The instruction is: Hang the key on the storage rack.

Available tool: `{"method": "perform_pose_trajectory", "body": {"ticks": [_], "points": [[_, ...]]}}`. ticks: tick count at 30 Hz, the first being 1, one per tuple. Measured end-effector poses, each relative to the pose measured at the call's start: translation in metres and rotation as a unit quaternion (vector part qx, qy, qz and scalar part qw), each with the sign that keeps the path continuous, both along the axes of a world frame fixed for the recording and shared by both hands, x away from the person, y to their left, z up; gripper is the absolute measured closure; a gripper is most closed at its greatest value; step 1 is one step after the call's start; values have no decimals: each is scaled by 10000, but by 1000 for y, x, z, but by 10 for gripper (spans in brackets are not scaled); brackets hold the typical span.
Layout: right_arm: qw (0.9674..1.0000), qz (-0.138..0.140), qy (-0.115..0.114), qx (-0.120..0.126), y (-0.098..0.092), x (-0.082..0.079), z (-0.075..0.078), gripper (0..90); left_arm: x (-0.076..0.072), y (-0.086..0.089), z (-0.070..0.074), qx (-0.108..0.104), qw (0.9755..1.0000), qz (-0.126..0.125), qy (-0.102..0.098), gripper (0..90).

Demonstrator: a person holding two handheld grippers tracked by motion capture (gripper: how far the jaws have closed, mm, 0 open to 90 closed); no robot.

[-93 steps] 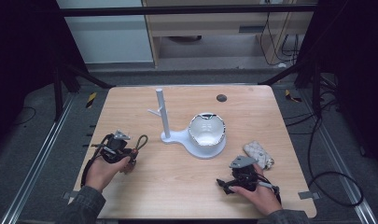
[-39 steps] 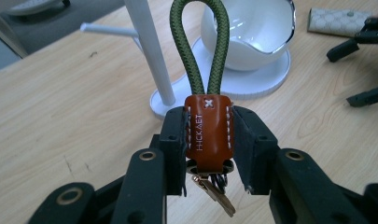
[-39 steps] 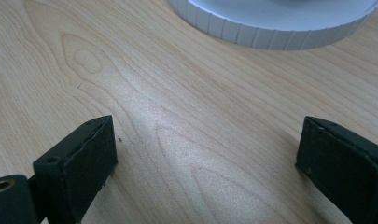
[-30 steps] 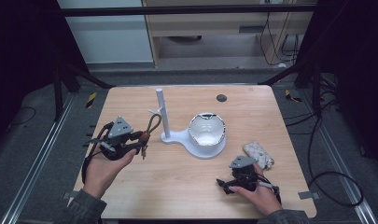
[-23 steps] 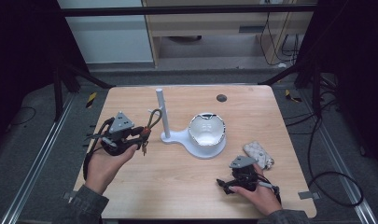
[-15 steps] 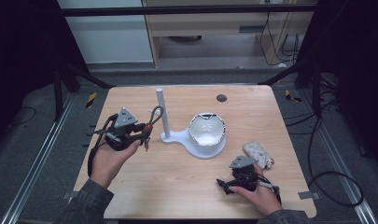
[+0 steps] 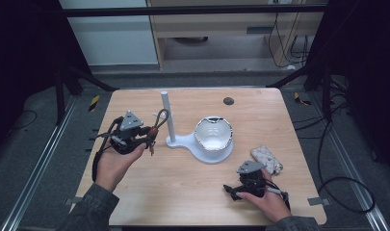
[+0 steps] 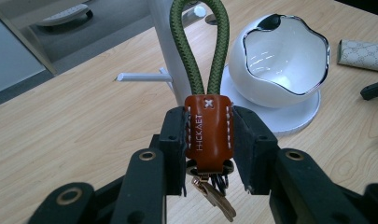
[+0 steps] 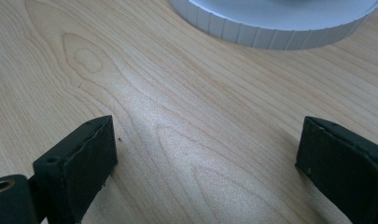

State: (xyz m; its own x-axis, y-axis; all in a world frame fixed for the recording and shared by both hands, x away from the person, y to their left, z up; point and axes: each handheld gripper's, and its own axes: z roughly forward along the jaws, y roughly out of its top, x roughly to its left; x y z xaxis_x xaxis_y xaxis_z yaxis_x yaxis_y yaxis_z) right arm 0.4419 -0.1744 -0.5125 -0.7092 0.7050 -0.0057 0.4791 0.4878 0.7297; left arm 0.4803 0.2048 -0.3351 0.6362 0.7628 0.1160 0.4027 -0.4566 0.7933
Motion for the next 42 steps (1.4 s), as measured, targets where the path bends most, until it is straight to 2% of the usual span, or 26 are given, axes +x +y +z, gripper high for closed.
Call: {"method": "perform_pose_trajectory", "body": {"ticks": [14,25,36,40,42], "points": [[10000,1,-1,-6,0,0,0,50,10,-6,-10,26,10000,66,42,655],[10000,-2,0,-5,0,0,0,50,20,-11,-23,39,9998,176,61,654],[10000,3,0,-4,0,0,0,50,27,-15,-40,-88,9996,275,64,652],[10000,0,1,-3,0,0,0,50,30,-18,-45,-134,9994,312,29,650],[10000,1,0,-3,0,0,0,50,33,-19,-47,-86,9994,322,-8,650]]}}
